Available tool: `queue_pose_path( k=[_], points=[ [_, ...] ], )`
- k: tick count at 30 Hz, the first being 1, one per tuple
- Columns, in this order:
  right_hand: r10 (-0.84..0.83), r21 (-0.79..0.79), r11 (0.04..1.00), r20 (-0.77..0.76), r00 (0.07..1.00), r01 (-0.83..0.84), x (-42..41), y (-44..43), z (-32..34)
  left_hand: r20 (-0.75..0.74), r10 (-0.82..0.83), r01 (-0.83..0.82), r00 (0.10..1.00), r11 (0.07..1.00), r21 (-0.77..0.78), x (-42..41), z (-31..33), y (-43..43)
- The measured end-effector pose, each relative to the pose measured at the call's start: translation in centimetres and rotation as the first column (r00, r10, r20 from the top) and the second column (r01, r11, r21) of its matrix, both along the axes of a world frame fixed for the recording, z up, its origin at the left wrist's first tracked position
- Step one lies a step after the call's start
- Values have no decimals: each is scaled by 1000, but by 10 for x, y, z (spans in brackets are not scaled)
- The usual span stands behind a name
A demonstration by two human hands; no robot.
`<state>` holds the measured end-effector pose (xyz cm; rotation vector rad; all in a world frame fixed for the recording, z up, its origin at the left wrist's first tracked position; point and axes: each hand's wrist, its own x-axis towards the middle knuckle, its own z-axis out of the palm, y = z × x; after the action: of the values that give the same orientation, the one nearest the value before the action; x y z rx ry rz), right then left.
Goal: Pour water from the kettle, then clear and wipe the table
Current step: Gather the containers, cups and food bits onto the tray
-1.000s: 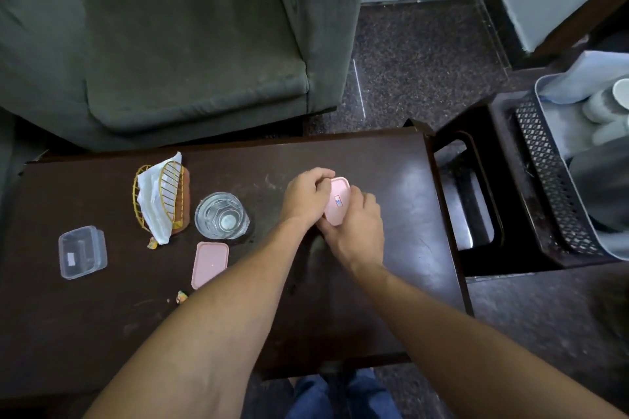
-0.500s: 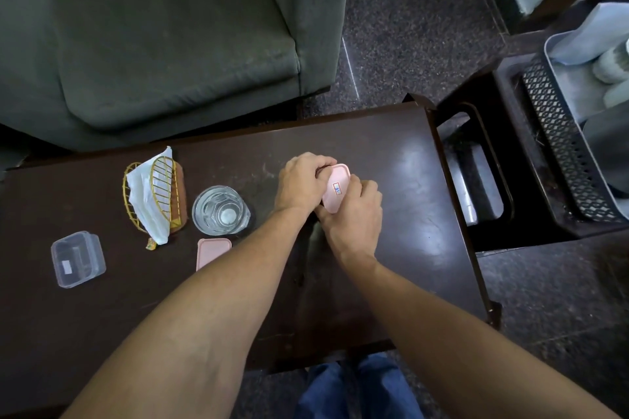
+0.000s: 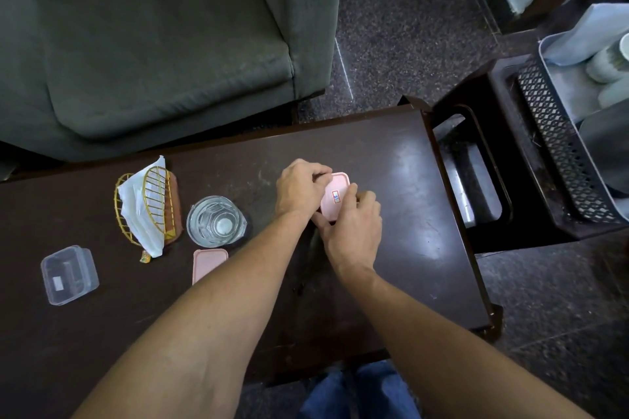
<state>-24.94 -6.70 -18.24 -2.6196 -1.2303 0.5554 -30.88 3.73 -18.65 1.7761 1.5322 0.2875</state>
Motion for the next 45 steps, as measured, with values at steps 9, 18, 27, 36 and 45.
queue_pose_path(
  k=[9,18,27,36,45],
  points=[
    [13,10,1000,-69,998,-12,-3,-5,-6,-2,35,-35,999,991,-128,4,-5,14],
    [56,-41,997,-109,992,-61,3,0,-7,69,45,-17,997,935,-355,0,-11,33],
    [102,-174,980,15,995,-98,-9,-5,-17,176,80,34,981,828,-560,-7,-13,42],
    [128,-145,983,79,989,-115,-12,-5,-7,28,-18,27,999,940,-341,-13,-25,25],
    [164,-93,984,132,978,-153,117,27,52,259,57,22,964,956,-293,86,16,25]
  ],
)
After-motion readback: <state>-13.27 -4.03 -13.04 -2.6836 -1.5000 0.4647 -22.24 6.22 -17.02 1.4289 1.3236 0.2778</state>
